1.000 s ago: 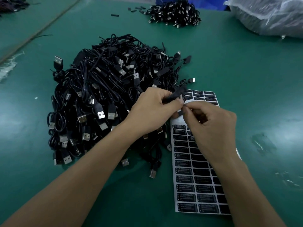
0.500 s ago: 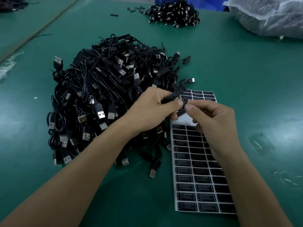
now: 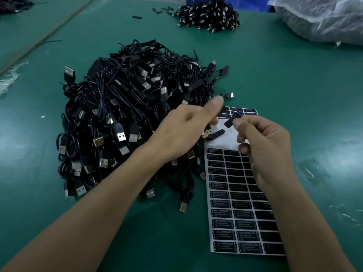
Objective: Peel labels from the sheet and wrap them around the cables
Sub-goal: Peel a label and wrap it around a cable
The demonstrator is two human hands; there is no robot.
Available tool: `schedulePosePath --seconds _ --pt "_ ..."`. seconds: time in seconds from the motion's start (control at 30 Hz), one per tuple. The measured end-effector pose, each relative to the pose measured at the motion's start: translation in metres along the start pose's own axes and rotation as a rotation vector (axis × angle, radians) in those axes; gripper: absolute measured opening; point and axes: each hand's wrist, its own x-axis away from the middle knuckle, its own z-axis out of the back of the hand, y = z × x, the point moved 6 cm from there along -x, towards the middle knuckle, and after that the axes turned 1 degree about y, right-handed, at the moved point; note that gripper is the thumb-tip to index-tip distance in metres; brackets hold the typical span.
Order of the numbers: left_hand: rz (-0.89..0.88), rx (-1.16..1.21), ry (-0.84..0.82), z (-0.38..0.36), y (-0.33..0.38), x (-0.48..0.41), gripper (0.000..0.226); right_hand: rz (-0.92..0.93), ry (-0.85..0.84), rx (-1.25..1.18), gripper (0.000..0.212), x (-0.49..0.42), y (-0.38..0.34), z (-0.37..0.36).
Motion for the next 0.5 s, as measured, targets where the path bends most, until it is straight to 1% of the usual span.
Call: schedulePosePath --seconds 0.03,0.1,0.27,0.37,0.5 --pt "0.028 0.005 0.002 0.0002 -0.0010 0.0002 0.067 -0.011 0.013 -0.023 0.026 0.0000 0.0000 0.0017" --pt "0.070 0.007 0.018 0.0013 -0.0025 -0.0017 0.069 -0.018 0.040 -0.051 0.027 -0.0002 0.0002 0.0048" --pt "0.033 0.035 -0.005 0.0016 -0.0008 -0.0056 0.048 -0.052 0.057 -0.109 0.030 -0.0007 0.0003 0.0064" --pt "0.025 0.096 -0.019 0.0029 -0.0022 -0.0075 0.036 -0.115 0.039 -0.212 0.026 -0.0008 0.0019 0.0057" --pt "-0.036 0.101 -0.024 -0.0004 -0.0006 -0.0074 0.017 -0.165 -0.092 -0.422 0.003 0.0012 -0.0001 -0.0022"
